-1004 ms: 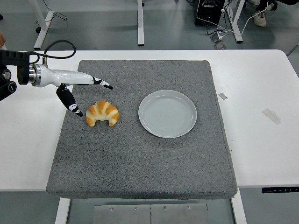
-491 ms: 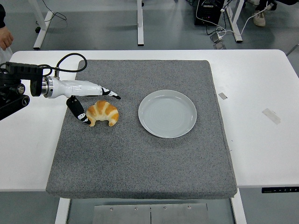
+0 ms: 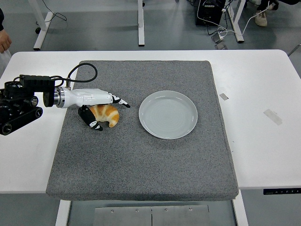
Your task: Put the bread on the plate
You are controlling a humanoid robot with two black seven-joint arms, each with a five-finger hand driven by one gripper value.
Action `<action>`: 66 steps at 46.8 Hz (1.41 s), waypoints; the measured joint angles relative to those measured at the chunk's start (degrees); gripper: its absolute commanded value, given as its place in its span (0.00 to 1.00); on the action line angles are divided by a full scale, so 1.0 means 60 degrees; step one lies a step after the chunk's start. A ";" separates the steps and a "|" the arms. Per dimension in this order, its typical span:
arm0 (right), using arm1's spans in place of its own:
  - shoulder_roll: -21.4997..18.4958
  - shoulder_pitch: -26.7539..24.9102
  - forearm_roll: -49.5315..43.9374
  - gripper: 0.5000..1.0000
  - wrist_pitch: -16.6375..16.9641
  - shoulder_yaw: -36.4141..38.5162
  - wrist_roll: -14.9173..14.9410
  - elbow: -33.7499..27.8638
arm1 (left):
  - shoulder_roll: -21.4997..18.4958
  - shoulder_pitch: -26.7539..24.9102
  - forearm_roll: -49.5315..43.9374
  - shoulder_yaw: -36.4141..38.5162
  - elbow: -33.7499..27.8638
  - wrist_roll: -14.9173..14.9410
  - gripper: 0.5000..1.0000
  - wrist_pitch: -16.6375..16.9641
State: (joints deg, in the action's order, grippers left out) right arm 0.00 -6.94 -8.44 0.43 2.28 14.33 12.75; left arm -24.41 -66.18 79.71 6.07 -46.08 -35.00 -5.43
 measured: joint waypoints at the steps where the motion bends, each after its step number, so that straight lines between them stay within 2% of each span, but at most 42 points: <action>1: 0.0000 0.0000 0.0000 1.00 0.0000 0.0000 0.0000 0.0000 | 0.0006 0.0005 0.0000 -0.0001 0.0011 0.0000 0.81 0.0010; 14: 0.0000 -0.0005 0.0000 1.00 0.0002 0.0001 -0.0001 -0.0001 | 0.0011 0.0087 0.0003 0.0009 0.0095 0.0000 0.61 0.0253; 24: 0.0000 -0.0005 0.0000 1.00 0.0002 0.0000 0.0000 -0.0002 | 0.0022 0.0061 0.0003 0.0014 0.0255 0.0000 0.50 0.0287; 29: 0.0000 -0.0007 0.0000 1.00 0.0002 0.0000 0.0000 -0.0002 | 0.0025 0.0028 0.0003 0.0013 0.0308 0.0000 0.37 0.0289; 39: 0.0000 -0.0008 0.0000 1.00 0.0002 0.0000 0.0000 -0.0002 | 0.0045 -0.0016 0.0008 0.0007 0.0364 0.0000 0.24 0.0290; 56: 0.0000 -0.0011 0.0000 1.00 0.0003 -0.0005 0.0000 0.0010 | 0.0127 -0.0161 -0.0063 -0.0016 0.0430 0.0000 0.22 0.0290; 66: 0.0000 -0.0003 0.0000 1.00 0.0002 -0.0004 0.0000 0.0014 | 0.0213 -0.0787 -0.0526 -0.0039 0.0418 -0.0001 0.22 0.0224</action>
State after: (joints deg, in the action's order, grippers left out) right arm 0.00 -6.96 -8.44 0.45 2.26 14.32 12.84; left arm -23.13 -70.90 76.55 5.84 -43.57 -35.00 -4.08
